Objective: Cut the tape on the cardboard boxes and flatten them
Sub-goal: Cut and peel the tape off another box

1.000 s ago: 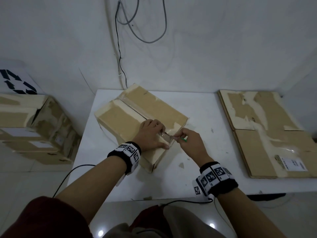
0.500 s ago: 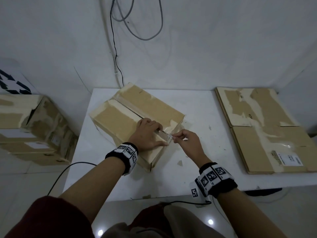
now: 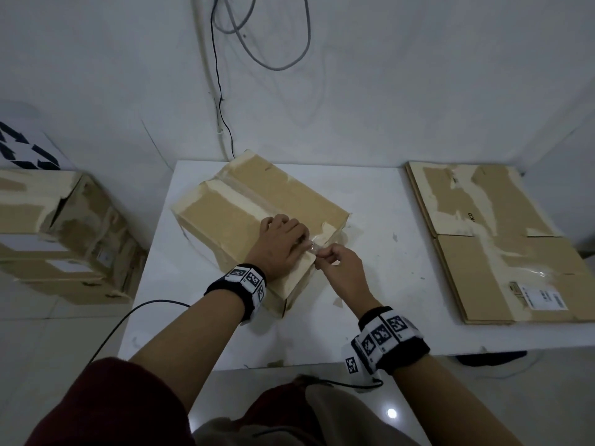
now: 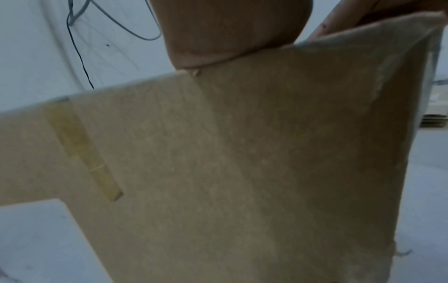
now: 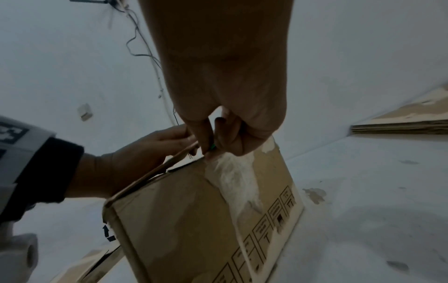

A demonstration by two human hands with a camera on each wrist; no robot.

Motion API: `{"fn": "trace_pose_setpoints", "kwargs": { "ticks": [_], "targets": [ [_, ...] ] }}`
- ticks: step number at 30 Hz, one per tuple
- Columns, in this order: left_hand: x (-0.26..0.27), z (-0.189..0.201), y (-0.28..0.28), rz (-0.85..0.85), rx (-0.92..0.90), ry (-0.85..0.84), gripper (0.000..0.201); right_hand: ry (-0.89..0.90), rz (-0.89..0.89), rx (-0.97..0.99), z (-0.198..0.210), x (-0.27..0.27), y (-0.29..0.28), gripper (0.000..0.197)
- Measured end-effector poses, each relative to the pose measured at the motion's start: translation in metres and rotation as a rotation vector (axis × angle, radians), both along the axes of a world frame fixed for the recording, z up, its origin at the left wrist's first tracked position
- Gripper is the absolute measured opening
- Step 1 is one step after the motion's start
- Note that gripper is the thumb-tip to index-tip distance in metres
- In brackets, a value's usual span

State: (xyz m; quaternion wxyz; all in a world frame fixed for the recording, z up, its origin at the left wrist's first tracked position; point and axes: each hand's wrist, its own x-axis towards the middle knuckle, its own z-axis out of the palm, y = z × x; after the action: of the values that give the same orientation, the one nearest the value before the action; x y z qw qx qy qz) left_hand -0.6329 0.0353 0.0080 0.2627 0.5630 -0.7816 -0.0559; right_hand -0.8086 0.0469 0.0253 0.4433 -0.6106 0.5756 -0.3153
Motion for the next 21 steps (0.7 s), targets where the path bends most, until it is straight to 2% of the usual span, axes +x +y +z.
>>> {"fn": "trace_pose_setpoints", "kwargs": {
  "ticks": [4,7,9,11,14,16,19,21],
  "targets": [
    [-0.001,0.003,0.003,-0.003,0.042,0.089,0.04,-0.063,0.018,0.058,-0.004,-0.011,0.006,0.009],
    [-0.001,0.005,0.01,-0.052,0.135,0.096,0.041,-0.127,-0.103,0.025,-0.006,-0.033,0.003,0.006],
    [-0.004,0.009,0.019,-0.096,0.16,0.076,0.038,-0.137,-0.176,-0.03,-0.007,-0.041,-0.002,0.008],
    [-0.009,0.015,0.028,-0.028,0.204,-0.024,0.033,-0.154,-0.181,-0.059,-0.005,-0.041,-0.003,0.009],
    [-0.025,0.023,0.041,0.18,0.288,-0.144,0.026,-0.205,-0.067,-0.091,-0.003,-0.037,0.003,0.01],
    [-0.033,0.026,0.046,0.255,0.323,-0.105,0.037,-0.161,0.037,-0.136,-0.006,-0.037,0.011,0.002],
    [-0.04,0.029,0.046,0.291,0.367,-0.03,0.043,-0.067,0.201,-0.189,-0.012,-0.043,0.025,0.009],
    [-0.038,0.027,0.047,0.284,0.377,0.079,0.045,-0.02,0.281,-0.22,-0.013,-0.048,0.031,0.011]
  ]
}}
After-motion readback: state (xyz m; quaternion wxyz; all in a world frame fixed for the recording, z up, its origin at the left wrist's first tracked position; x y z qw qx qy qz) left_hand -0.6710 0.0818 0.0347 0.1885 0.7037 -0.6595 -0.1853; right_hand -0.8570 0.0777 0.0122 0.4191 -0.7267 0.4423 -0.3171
